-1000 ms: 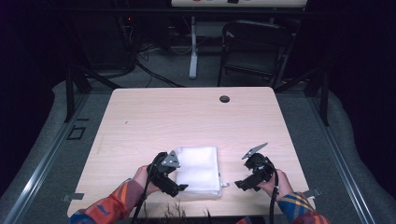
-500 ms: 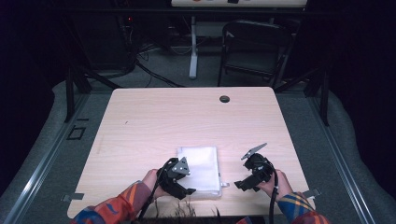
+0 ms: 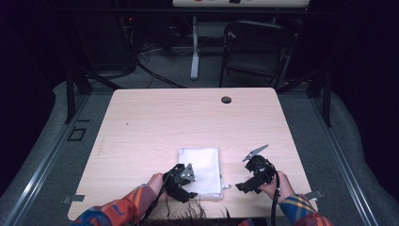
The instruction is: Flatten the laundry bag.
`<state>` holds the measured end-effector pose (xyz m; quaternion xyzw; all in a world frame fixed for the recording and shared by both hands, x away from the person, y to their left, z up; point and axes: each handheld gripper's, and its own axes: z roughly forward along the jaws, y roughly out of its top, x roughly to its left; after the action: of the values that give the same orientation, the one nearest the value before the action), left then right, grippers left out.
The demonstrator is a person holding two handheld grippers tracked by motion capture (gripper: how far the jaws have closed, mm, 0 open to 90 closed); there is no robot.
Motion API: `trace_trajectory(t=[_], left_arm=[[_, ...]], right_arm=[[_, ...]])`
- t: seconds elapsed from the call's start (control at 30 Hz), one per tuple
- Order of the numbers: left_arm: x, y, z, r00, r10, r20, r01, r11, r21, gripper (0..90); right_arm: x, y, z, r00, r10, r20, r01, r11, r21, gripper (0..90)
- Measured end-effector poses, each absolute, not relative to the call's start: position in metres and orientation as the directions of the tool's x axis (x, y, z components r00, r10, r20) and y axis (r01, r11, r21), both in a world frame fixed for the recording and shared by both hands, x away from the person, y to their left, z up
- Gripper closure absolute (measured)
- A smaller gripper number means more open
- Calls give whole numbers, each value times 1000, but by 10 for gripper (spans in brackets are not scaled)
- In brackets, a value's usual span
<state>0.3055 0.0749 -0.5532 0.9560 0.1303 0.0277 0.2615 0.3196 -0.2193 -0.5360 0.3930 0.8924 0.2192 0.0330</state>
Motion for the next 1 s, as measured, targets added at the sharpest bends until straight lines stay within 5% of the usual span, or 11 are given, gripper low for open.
trace_trajectory(t=[0.27, 0.7, 1.0], left_arm=[[305, 72, -557, 966, 257, 12, 218, -842, 493, 408], [317, 78, -557, 954, 299, -27, 269, -809, 523, 663], [323, 81, -557, 943, 324, -71, 312, -792, 526, 779]], right_arm=[[319, -217, -537, -698, 708, 109, 680, 607, 410, 39], [318, -211, -538, -710, 696, 111, 672, 622, 402, 53], [315, -200, -537, -733, 675, 79, 641, 648, 412, 264]])
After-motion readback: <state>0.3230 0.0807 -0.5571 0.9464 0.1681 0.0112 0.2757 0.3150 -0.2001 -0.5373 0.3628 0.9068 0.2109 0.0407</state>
